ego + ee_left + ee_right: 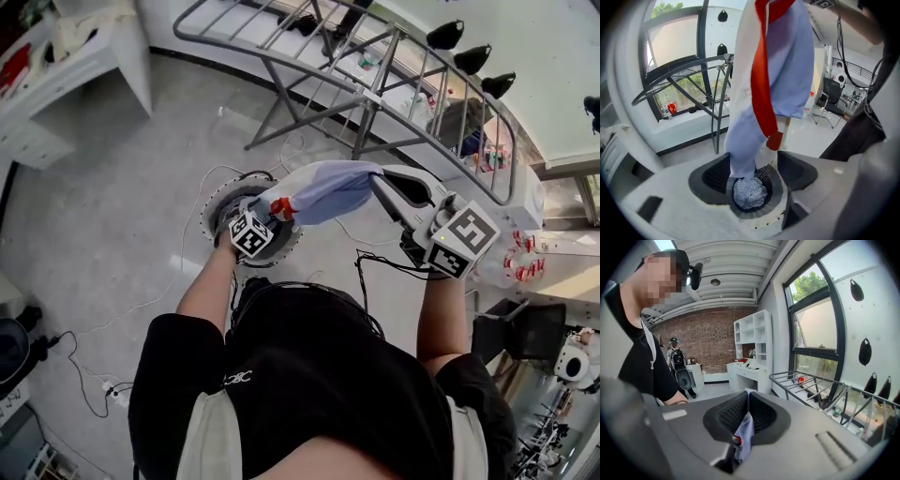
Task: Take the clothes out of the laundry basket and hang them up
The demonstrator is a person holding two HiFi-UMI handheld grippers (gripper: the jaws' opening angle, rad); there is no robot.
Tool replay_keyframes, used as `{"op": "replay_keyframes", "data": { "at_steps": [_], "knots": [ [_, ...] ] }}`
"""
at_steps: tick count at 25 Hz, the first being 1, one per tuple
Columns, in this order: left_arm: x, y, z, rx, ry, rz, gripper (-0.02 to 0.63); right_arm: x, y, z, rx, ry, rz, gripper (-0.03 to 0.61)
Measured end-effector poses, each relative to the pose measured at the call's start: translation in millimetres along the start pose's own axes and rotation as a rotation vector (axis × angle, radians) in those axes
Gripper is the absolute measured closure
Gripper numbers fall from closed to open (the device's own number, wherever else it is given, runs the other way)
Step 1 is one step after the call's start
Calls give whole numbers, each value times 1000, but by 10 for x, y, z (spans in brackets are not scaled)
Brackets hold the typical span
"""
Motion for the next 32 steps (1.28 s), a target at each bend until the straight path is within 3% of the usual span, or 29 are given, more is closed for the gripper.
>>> {"op": "replay_keyframes", "data": {
  "at_steps": [2, 4, 12, 18, 23, 32],
  "knots": [
    [84, -157, 50, 18, -50, 4, 352, -151, 2, -51, -4, 22, -2, 554],
    [86, -307, 78, 40, -95, -12, 594, -312, 48, -142, 7, 57, -9, 554],
    [-150, -410, 132, -23, -66, -42, 600, -940, 540, -705, 123, 228, -61, 554],
    [-790, -892, 364, -48, -147, -179, 600, -1439, 768, -1017, 164, 321, -95, 554],
    [-1429, -1403, 705, 80, -283, -246, 600, -1775, 961, -1253, 195, 391, -134, 554],
    [-2274, -2632, 677, 319, -395, -380, 600, -2517, 1166, -1606, 172, 528, -145, 554]
  ]
}}
Point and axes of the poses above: the fingertips, and each gripper's own axes: x forward along the fingers, z to its left, y out of its underside, the point moved 2 cm from there along -x, backward along the fingers, and after that the axes turned 1 degree about -y, right-handed, at the moved point
